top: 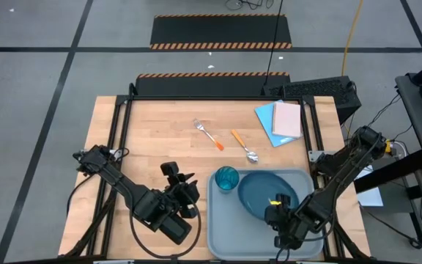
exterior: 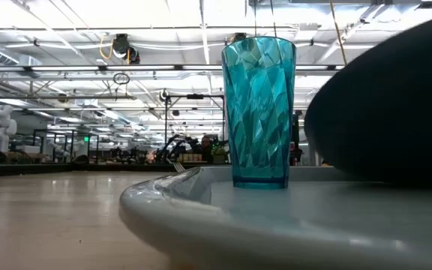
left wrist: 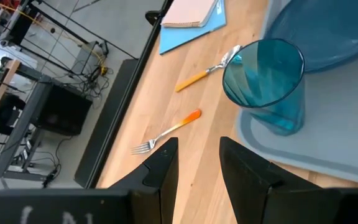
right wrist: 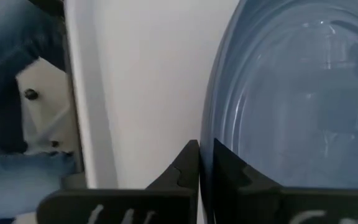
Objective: Pick and place plate/cup/fork/spoon on tray
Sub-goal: Put the blue plate on the center of the gray tray
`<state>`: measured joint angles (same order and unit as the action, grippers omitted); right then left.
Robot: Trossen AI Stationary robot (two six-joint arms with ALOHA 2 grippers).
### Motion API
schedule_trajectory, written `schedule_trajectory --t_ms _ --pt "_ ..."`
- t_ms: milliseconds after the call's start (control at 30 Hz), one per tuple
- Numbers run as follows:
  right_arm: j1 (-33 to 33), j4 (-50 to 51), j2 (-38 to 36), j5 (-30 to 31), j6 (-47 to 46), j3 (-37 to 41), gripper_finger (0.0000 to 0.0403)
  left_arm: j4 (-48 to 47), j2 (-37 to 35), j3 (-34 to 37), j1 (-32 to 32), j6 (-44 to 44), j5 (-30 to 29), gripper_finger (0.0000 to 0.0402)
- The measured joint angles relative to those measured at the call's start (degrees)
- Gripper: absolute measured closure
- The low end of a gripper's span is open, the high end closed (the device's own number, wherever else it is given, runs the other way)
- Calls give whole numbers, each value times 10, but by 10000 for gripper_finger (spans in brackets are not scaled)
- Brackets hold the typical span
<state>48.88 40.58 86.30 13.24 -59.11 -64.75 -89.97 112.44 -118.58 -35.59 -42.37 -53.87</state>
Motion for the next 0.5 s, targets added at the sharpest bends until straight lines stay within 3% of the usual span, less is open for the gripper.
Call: schedule_trajectory --t_ms 367,500 --pt "3 -94 0 2 -7 37 397 2 0 0 2 -10 0 282" --pt "4 -136 0 -2 -16 66 379 2 0 0 2 -11 0 282"
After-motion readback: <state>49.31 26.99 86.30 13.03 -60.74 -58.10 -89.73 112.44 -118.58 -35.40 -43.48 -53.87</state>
